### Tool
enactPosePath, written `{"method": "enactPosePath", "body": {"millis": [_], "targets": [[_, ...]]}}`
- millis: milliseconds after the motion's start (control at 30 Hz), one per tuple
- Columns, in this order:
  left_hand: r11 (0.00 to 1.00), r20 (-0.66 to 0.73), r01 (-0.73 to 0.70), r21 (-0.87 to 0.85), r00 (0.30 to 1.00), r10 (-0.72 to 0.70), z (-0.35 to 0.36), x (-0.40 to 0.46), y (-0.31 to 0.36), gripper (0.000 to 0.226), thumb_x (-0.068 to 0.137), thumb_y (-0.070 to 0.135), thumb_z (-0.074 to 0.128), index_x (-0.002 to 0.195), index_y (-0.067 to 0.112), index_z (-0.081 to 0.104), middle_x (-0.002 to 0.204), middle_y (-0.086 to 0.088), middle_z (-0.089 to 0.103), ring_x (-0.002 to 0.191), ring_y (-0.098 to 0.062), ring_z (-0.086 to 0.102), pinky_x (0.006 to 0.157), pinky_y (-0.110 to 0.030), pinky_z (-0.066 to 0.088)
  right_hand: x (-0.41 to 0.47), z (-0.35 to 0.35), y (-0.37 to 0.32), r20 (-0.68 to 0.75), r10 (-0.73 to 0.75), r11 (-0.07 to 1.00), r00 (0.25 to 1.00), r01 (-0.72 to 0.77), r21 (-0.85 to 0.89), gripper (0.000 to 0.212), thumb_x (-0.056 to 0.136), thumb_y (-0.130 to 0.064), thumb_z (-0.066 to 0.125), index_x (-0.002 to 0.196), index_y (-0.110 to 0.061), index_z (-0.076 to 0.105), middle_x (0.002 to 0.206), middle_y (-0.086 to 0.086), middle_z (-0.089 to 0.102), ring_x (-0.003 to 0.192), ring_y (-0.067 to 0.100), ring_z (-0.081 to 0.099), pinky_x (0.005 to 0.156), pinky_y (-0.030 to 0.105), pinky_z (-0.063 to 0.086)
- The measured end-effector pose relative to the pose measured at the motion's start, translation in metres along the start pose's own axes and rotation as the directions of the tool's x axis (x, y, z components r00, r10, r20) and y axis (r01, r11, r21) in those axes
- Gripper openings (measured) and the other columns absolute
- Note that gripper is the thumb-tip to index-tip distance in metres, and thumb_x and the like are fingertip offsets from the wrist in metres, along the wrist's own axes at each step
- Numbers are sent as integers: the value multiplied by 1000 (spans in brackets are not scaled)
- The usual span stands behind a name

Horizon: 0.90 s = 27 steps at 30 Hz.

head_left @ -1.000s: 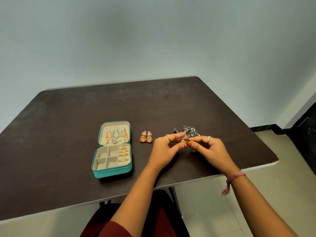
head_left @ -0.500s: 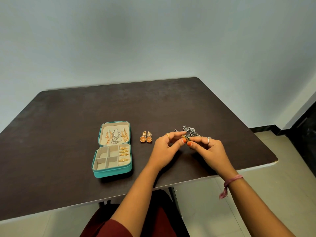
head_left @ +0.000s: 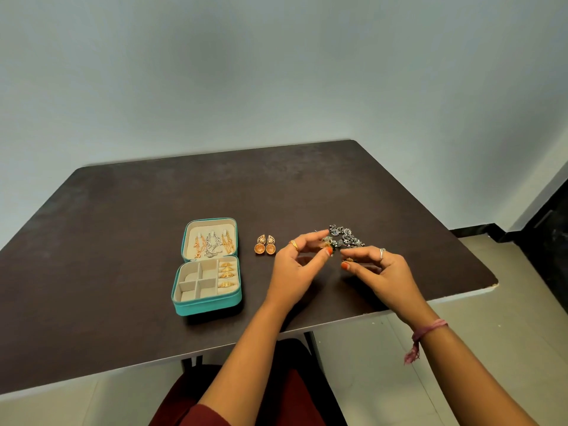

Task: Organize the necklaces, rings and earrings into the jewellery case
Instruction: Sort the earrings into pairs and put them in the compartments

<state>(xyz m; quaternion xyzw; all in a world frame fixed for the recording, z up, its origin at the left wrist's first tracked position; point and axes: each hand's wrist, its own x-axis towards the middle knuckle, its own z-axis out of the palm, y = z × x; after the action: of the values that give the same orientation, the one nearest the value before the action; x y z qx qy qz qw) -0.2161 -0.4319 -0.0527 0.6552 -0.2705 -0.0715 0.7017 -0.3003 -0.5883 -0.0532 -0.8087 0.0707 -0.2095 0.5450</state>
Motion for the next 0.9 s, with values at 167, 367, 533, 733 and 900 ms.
{"method": "enactPosePath", "body": {"millis": [167, 367, 533, 733, 900], "targets": [[998, 16, 66, -8, 998, -66, -5, -9, 7, 25, 85, 3, 67, 100, 23, 69, 98, 3, 72, 90, -4, 65, 83, -20, 51, -3, -3, -4, 8, 5, 999, 1000, -4, -48, 24, 79, -11, 75, 93, -29, 75, 94, -14, 73, 96, 5, 66, 91, 32, 52], [997, 15, 63, 50, 998, -64, -17, -7, 24, 27, 84, 1, 69, 106, 15, 68, 100, 3, 72, 93, -4, 67, 85, -17, 51, 0, -3, -17, 56, -48, 999, 997, 49, -11, 29, 81, -8, 72, 102, -27, 72, 98, -11, 74, 97, 7, 67, 91, 30, 53], [994, -4, 55, 99, 998, -55, -32, -6, 36, 26, 81, 9, 74, 102, 24, 70, 94, 8, 73, 89, -3, 68, 82, -17, 52, 9, -5, -34, 124, -126, 990, 984, 133, -45, 30, 88, -6, 63, 114, -19, 68, 110, -7, 70, 105, 1, 63, 91, 16, 49], [986, 7, 149, 76, 989, -150, -56, 0, 58, 20, 84, 5, 70, 100, 17, 69, 89, 0, 70, 77, -8, 67, 67, -21, 57, 21, 5, -50, 115, -66, 991, 991, 52, 124, 29, 89, -7, 61, 117, -15, 65, 105, 1, 73, 99, 10, 68, 83, 22, 55], [948, 78, 253, 191, 959, -272, -81, 6, 75, 20, 87, 3, 66, 102, 16, 65, 95, -3, 64, 65, -8, 63, 48, -15, 48, 29, 22, -56, 160, 47, 964, 986, -87, 251, 21, 90, -7, 59, 107, -18, 66, 99, 4, 74, 92, 20, 71, 76, 27, 58]]}}
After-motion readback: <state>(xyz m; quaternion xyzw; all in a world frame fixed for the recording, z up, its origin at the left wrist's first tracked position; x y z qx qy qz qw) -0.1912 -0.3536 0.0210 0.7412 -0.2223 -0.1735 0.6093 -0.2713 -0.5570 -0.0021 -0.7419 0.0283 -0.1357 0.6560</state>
